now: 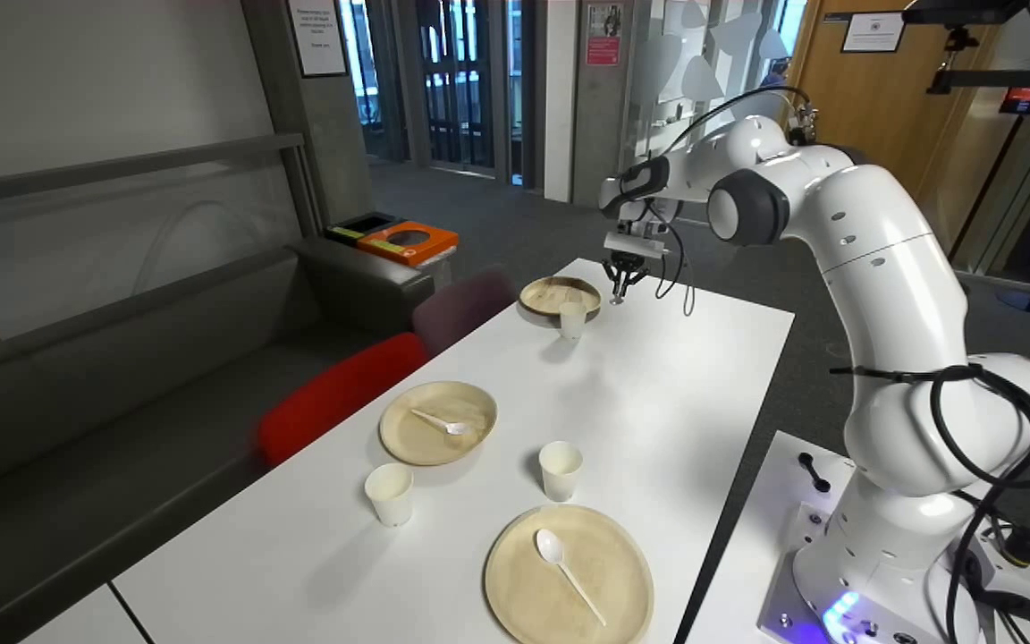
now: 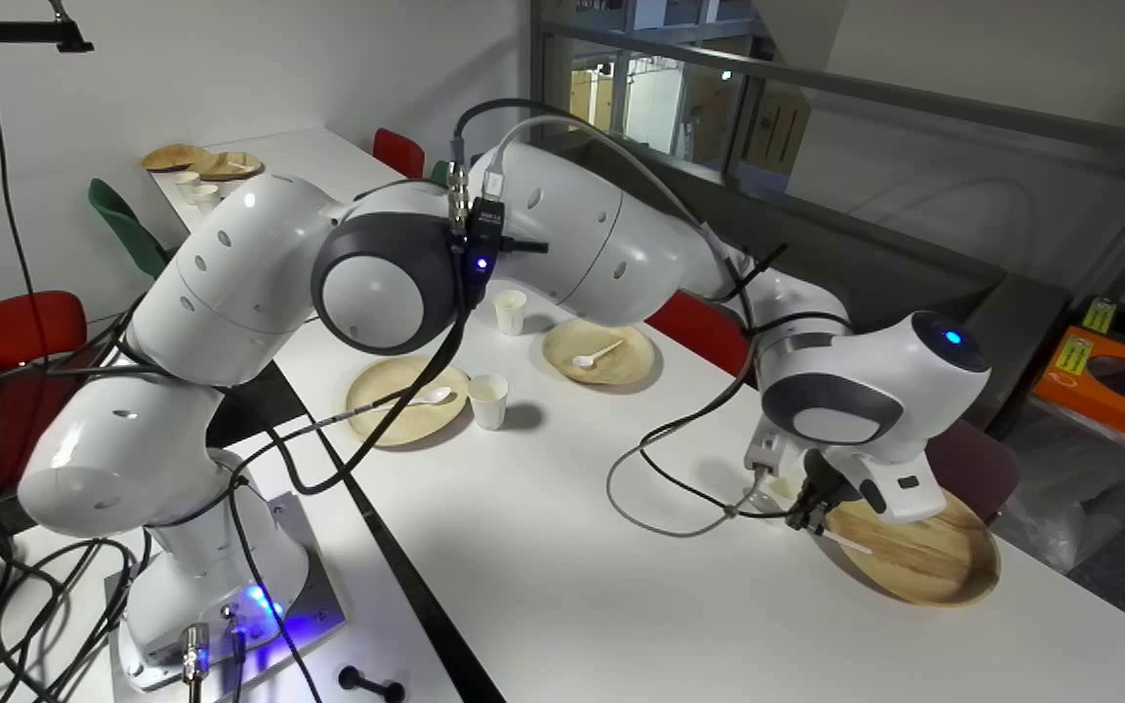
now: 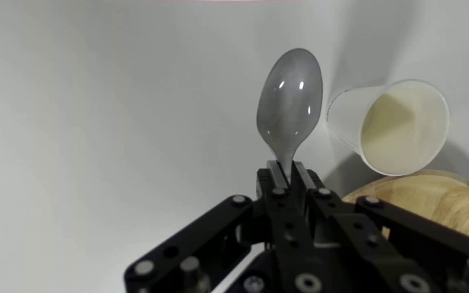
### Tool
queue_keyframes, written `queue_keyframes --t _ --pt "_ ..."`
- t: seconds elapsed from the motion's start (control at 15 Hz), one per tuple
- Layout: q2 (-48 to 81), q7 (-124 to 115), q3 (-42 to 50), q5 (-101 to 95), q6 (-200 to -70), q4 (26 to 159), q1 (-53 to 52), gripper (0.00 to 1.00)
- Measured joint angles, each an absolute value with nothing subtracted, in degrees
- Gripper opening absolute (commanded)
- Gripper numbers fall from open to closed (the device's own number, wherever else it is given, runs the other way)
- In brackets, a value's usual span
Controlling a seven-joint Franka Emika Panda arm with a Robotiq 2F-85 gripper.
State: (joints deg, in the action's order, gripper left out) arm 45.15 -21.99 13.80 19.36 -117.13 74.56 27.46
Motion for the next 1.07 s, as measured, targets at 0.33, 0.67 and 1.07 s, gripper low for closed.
queue_keyframes --t 0.33,0.67,1.07 --pt "49.9 -24.9 13.9 18.1 -101.2 60.6 28.3 0.02" --pt "55.8 -24.8 13.9 15.6 -86.2 46.6 30.1 0.02" --pt "62.7 -29.3 13.5 15.4 -81.3 34.7 32.1 0.02"
